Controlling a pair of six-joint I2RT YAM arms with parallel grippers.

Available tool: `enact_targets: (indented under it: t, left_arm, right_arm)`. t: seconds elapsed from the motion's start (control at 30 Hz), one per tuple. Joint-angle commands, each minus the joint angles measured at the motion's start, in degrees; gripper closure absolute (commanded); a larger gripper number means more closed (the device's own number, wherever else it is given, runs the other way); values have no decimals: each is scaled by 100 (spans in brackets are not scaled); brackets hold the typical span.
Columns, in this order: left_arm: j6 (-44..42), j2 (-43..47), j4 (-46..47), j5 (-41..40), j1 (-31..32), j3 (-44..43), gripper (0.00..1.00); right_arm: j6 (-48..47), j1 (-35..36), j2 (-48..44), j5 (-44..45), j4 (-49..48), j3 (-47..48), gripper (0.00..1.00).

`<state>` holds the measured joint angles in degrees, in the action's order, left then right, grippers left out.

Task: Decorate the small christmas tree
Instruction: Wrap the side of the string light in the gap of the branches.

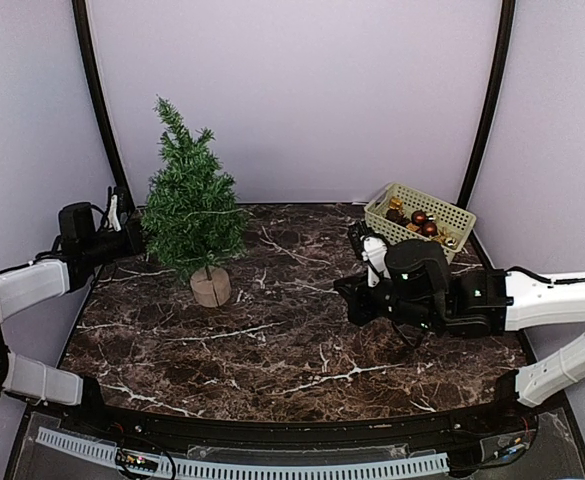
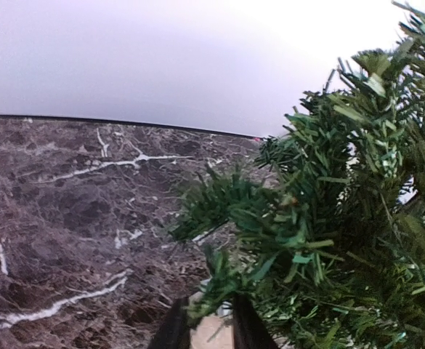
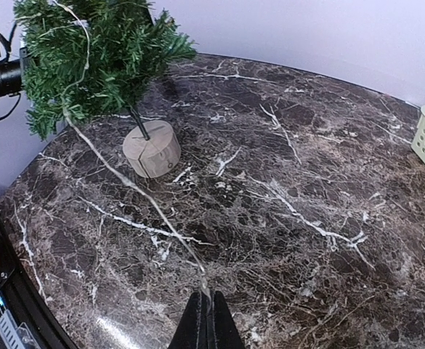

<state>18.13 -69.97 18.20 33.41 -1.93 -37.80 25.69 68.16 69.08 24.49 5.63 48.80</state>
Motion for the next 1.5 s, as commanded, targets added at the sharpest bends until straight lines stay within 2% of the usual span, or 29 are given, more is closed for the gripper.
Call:
enact_targets:
  t: [0.0, 0.07, 0.13, 0.3, 0.37, 0.4, 0.5, 0.63, 0.77, 0.9, 0.97, 1.07, 1.17, 1.37, 1.47]
  left_arm:
    - [-199, 270, -348, -271, -44, -386, 63]
    - [-279, 571, -862, -618, -44, -455, 50]
    - [-267, 973, -1404, -912, -36, -456, 41]
    - [366, 2263, -2490, -1032, 205, -3, 29]
    - [710, 2690, -2674, -1026, 616, 205, 27]
    - [929, 2908, -2785, -1180, 1020, 261, 27]
    - [1341, 3124, -3097, -1650, 2073, 409, 27]
    - [1882, 3191, -3316, -2193, 2992, 515, 26]
    - [2081, 3108, -3376, -2543, 3375, 587, 26]
    - [2251, 2915, -2731, -2346, 3432, 825, 26]
    - [2300, 2805, -2548, -2398, 3444, 875, 31]
    - [2257, 2749, -2375, -2493, 3445, 887, 53]
    - [2151, 2601, -2210, -2427, 3445, 874, 65]
    - [2034, 2569, -2304, -2548, 3444, 791, 98]
    - [1985, 2791, -2675, -2949, 3434, 764, 100]
  right_arm:
    - [327, -164, 132, 111, -41, 179, 100]
    - [360, -241, 155, 47, -117, 152, 100]
    - [408, -295, 162, -37, -220, 104, 100]
    - [435, -366, 187, -211, -495, 3, 100]
    - [439, -383, 223, -221, -510, 0, 100]
    - [437, -397, 236, -225, -526, 6, 100]
    - [413, -408, 229, -247, -544, -8, 100]
    - [394, -428, 192, -203, -542, -37, 100]
    - [401, -439, 150, -190, -540, -78, 100]
    - [425, -444, 142, -173, -725, -105, 100]
    - [431, -444, 143, -164, -738, -107, 100]
    - [432, -436, 150, -152, -740, -124, 100]
    - [408, -445, 164, -110, -739, -141, 100]
    - [410, -465, 237, -16, -726, -142, 100]
    - [431, -463, 211, -6, -663, -142, 100]
